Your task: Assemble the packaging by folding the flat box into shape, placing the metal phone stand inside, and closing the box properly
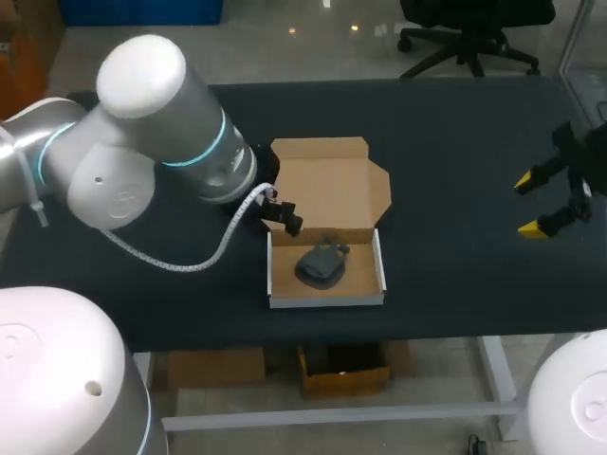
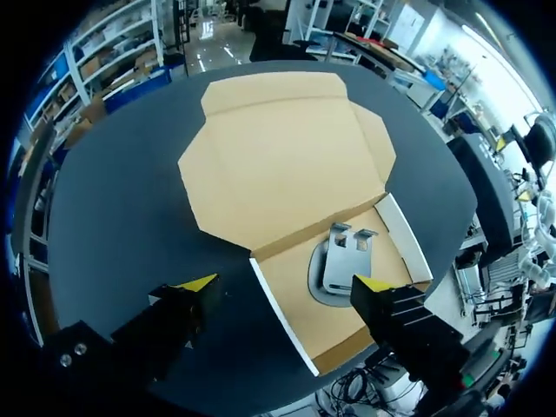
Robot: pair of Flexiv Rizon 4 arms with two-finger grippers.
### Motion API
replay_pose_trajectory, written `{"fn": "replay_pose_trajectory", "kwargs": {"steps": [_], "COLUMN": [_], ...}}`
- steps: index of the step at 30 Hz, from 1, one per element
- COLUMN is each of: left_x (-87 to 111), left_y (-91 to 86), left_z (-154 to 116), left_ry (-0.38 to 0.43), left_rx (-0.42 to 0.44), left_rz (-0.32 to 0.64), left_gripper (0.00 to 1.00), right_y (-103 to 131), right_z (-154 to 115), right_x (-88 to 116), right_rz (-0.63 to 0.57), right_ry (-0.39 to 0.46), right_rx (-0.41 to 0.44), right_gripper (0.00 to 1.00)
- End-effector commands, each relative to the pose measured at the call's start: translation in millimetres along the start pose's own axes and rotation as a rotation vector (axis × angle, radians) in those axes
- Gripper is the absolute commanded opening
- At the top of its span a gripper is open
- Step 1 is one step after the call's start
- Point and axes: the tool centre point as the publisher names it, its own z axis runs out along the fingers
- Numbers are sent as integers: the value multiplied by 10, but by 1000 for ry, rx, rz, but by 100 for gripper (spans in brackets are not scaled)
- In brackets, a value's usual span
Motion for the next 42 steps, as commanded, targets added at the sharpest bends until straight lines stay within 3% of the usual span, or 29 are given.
{"fn": "replay_pose_trajectory", "kwargs": {"steps": [1,13,27,42], "left_x": [-201,-594,-1125,-941], "left_y": [-45,-326,-584,-695], "left_z": [-45,6,264,476], "left_ry": [143,242,468,685], "left_rx": [5,30,68,84], "left_rz": [25,108,147,242], "left_gripper": [100,100,100,100], "right_y": [-4,-4,-4,-4], "right_z": [-5,-5,-5,-5], "right_x": [8,8,8,8], "right_rz": [-1,-1,-1,-1], "right_ry": [-1,-1,-1,-1], "right_rx": [-2,-2,-2,-2], "right_gripper": [100,100,100,100]}}
